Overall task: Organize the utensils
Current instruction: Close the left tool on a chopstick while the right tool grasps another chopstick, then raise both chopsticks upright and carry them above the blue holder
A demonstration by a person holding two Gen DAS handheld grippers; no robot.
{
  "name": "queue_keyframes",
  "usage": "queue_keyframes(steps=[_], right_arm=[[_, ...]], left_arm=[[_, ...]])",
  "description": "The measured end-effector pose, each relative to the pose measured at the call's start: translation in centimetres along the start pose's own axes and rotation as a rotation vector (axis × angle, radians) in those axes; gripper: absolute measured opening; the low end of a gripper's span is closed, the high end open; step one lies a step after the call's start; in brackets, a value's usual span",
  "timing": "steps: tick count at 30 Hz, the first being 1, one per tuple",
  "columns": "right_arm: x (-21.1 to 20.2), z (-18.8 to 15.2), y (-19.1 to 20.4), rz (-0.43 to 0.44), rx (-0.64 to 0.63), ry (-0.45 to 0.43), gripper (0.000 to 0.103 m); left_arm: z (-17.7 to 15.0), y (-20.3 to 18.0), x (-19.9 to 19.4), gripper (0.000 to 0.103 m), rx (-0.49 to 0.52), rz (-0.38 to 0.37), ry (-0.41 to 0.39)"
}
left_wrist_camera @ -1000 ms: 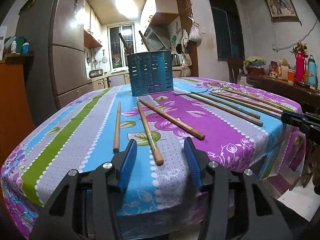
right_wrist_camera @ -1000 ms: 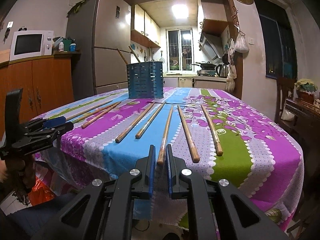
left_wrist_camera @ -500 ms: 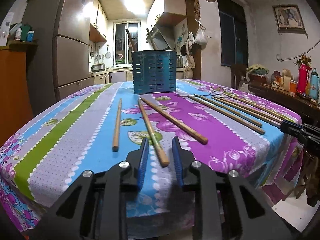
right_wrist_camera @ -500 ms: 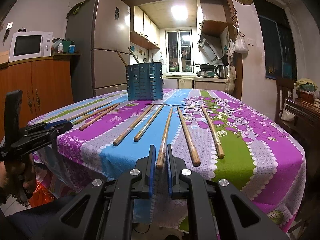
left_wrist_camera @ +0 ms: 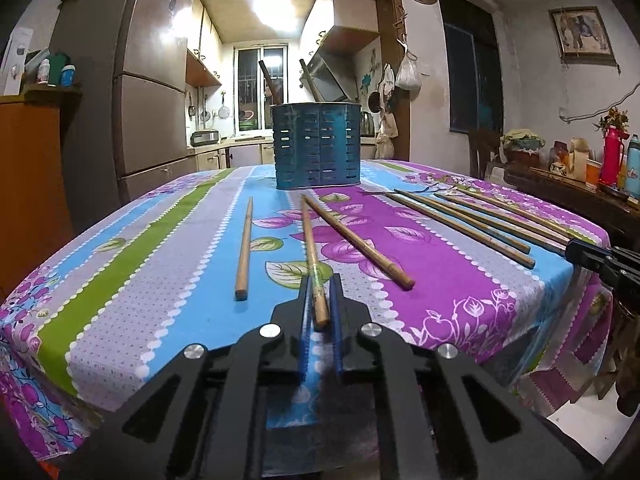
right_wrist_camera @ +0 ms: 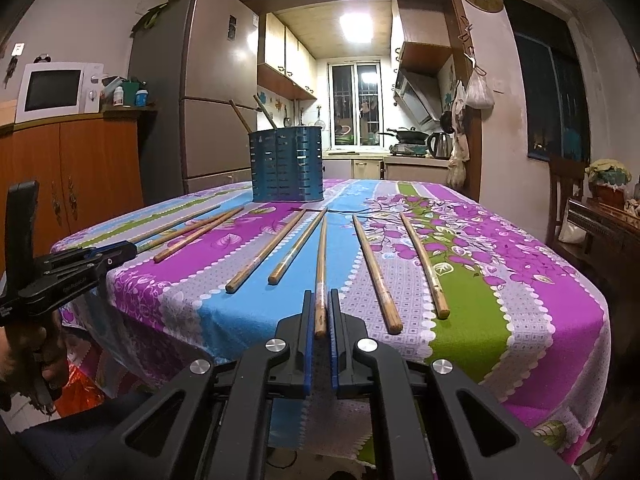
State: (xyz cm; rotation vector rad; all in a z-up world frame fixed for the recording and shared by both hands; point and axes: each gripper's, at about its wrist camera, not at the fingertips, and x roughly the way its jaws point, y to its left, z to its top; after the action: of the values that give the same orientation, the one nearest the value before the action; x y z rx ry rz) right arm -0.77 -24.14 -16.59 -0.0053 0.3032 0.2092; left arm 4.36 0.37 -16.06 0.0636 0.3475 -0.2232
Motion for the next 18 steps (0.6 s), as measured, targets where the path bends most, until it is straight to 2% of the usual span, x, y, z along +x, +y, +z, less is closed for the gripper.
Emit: queue_keyframes(steps=[4, 8, 14, 18], right_arm=[[-1.0, 1.0, -0.2, -0.005, 0.002, -0.022, 0.007], [-2.8, 3.5, 0.0, -0.007, -0.022, -0.075, 0.007], [-4.6, 8.4, -0.2, 0.009, -0.052, -0.154, 0.007], [-4.5, 11.9, -0.9, 0.024, -0.070, -0.195, 0.007]], left_arm=[[1.3, 0.0, -1.0, 0.006, 0.015, 0.003, -0.041], [3.5, 0.2, -2.4, 0.005, 0.018, 0.000, -0.098], [8.0, 0.4, -3.7, 0.005, 0.022, -0.022, -0.195], [11.5, 0.3, -3.3, 0.005, 0.042, -0.051, -0.243]])
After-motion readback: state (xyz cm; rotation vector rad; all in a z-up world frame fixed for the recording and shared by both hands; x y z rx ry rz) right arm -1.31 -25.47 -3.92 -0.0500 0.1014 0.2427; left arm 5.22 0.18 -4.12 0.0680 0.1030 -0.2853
